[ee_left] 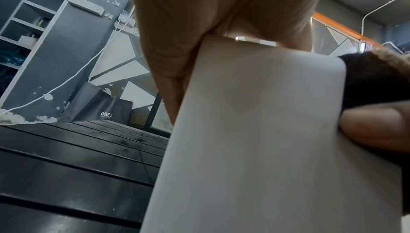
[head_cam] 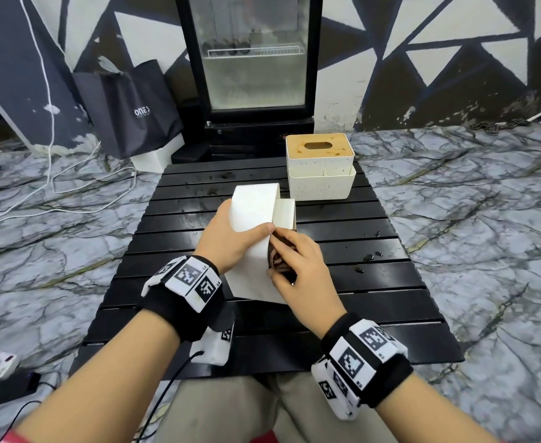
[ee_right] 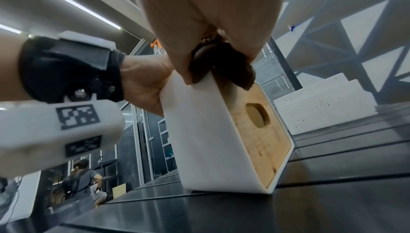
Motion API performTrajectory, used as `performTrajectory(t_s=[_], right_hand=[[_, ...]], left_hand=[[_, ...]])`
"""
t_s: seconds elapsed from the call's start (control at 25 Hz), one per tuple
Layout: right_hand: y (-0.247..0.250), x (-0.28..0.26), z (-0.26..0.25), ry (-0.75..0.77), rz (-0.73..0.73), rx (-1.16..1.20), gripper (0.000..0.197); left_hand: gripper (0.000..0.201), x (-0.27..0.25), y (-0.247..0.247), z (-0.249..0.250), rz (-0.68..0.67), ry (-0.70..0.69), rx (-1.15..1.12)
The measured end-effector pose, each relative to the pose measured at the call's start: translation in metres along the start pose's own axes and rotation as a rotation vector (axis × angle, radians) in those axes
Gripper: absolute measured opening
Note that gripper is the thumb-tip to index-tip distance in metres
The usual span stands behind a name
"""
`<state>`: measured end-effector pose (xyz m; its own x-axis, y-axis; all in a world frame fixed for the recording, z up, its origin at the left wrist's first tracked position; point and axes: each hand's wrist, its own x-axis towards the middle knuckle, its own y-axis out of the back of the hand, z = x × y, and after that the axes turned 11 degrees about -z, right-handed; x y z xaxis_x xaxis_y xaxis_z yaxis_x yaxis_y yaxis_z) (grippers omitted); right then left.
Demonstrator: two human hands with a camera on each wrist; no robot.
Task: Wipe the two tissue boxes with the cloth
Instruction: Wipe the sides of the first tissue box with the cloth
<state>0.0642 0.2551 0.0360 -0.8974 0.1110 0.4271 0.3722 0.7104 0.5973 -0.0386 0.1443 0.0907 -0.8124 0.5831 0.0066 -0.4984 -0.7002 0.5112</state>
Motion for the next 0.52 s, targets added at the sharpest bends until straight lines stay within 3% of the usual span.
performTrajectory(t_s=[0.28,0.52], right_hand=[[0.004,-0.002,-0.003,-0.005,-0.026,-0.021,0.052],[0.004,0.002,-0.006,-0.026,-0.047,-0.008,0.051]], left_hand=[[0.063,0.001,-0.001,-0.002,0.016,0.019,0.0],[0.066,0.001,0.0,-0.003,-0.002,0.005,-0.028]])
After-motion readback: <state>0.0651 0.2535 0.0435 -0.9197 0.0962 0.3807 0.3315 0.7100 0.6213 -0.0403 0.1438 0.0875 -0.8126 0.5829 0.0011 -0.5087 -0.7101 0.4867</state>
